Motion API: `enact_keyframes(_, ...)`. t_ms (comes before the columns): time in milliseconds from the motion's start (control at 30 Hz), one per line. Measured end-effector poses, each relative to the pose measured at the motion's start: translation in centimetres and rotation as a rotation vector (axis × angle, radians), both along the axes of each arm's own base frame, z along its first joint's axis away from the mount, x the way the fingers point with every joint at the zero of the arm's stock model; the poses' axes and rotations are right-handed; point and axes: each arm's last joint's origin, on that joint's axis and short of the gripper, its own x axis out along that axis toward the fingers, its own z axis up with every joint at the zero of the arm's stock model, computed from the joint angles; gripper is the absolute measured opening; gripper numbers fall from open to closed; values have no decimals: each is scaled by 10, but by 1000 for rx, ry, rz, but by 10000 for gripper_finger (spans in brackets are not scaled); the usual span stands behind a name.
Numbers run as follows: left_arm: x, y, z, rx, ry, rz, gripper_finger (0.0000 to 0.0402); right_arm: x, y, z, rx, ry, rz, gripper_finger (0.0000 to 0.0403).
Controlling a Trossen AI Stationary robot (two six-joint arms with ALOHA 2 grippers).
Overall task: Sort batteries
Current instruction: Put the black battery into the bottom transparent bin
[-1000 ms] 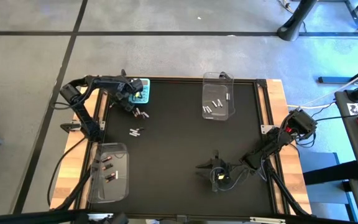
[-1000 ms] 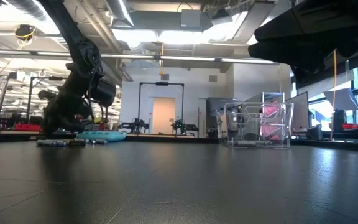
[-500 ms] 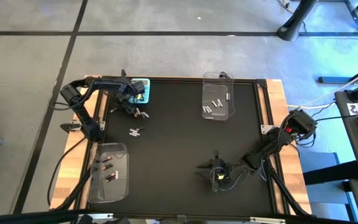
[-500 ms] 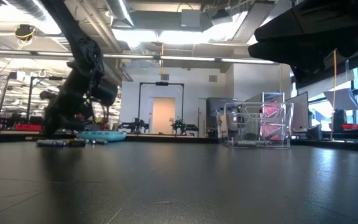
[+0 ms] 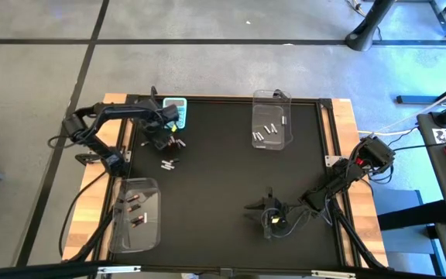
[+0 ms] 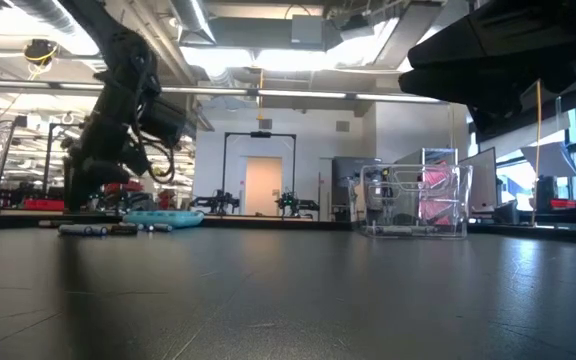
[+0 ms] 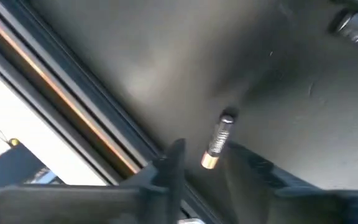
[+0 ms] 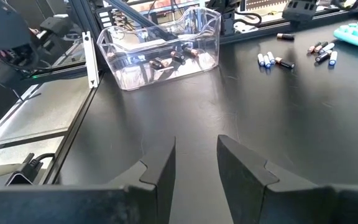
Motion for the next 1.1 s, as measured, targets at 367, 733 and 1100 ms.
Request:
enact_keyframes(367, -7, -2, -17, -87, -93, 13, 146, 0, 0, 0, 0, 0, 0, 119)
enact_keyframes(733, -6, -1, -16, -88, -100, 14, 7, 0, 0, 0, 1, 0, 1, 119)
enact_keyframes(1100, -2, -1, -15, -68, -120, 28, 2, 0, 0, 0, 1, 0, 2, 119)
